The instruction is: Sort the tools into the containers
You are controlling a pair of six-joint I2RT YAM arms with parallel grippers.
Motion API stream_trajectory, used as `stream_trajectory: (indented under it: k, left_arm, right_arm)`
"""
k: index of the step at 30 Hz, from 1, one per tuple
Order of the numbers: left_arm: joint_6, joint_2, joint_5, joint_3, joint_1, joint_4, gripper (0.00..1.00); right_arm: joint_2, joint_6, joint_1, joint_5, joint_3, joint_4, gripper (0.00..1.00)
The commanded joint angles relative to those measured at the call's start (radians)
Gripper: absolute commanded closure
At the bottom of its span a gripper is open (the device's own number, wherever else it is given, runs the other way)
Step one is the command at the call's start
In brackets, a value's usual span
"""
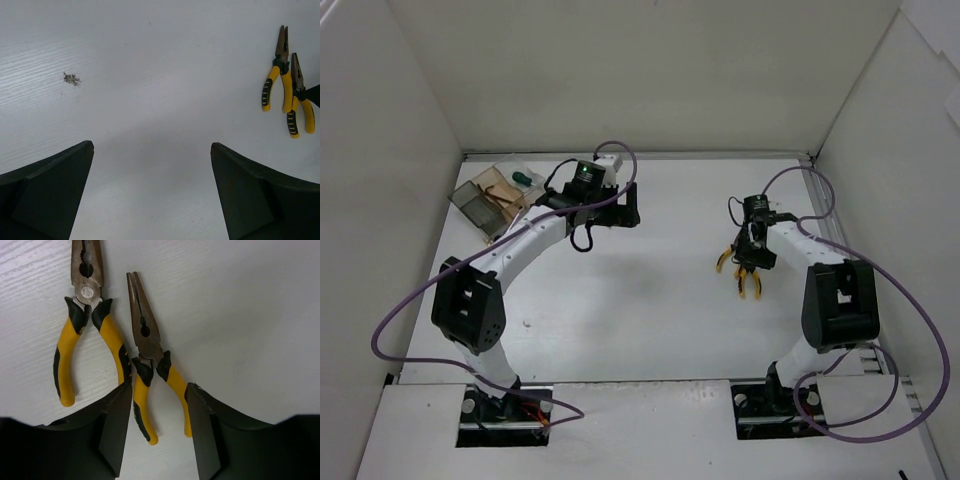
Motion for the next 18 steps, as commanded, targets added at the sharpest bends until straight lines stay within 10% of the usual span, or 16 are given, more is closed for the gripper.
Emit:
stream_trajectory:
  k: [1,18]
  left_arm:
    - [-0.002,-0.045,0.032,0.032,-0.017,0.023,0.00]
    - [0.018,-0.072,0.053,-0.020,-0.017,0.022,0.00]
  right_arm:
    - [0.015,-0.010,-0.021,0.007,0.059,0.057,0.56]
    - [0.190,-0.059,-0.036,-0.057,0.141,0.074,0.64]
